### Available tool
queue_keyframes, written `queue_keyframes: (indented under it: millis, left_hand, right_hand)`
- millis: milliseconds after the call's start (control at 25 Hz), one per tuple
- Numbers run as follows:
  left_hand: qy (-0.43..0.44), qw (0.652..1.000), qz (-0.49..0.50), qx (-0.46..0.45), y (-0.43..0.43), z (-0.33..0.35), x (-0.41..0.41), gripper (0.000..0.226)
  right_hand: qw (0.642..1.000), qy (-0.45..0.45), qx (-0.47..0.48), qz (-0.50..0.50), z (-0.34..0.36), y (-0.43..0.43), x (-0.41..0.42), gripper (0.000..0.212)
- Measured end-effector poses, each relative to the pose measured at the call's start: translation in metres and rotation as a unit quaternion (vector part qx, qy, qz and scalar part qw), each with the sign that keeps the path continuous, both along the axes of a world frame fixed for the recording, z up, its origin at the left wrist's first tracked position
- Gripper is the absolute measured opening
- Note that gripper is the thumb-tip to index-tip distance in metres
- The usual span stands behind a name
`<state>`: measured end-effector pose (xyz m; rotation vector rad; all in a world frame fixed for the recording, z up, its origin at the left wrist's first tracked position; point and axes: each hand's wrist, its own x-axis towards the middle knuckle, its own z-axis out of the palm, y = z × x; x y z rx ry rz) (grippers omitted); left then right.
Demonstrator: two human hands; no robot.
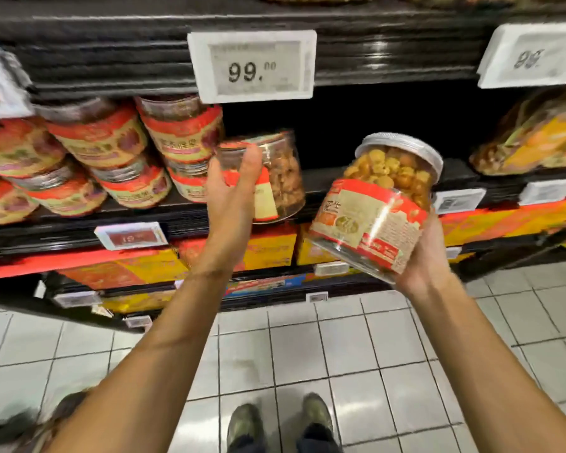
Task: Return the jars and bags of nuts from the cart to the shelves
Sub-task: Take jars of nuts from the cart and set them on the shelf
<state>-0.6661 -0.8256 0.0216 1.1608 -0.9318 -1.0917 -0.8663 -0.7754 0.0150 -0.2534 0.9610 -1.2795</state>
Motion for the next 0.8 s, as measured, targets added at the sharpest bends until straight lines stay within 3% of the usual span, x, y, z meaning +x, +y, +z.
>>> queue_keyframes:
  millis: [80,240,440,800]
  left_hand:
    - [-0.012,0.998,0.05,-0.031,-0.01,-0.007,-0.012,0.051]
    - [-0.122,0.979,0.158,-0.049,-0.034,-0.025,-0.036,0.069]
    - [-0.223,0.954,0.195,-0.037,-0.048,-0.043,-0.048,0.099]
    - [-0.273,0.953,0.128,-0.009,-0.012,-0.037,-0.031,0.074]
  right_hand:
    - [1.0,0.016,-0.019,0.014,-0.005,-0.016,-0.011,0.056]
    - [0.998,0.037,-0.051,0.029,-0.015,-0.047,-0.024,0.047]
    - [0.996,0.042,-0.056,0.063,-0.025,-0.061,-0.027,0.061]
    - [0.99,0.085,-0.048,0.1,-0.012,-0.063,-0.021,0.062]
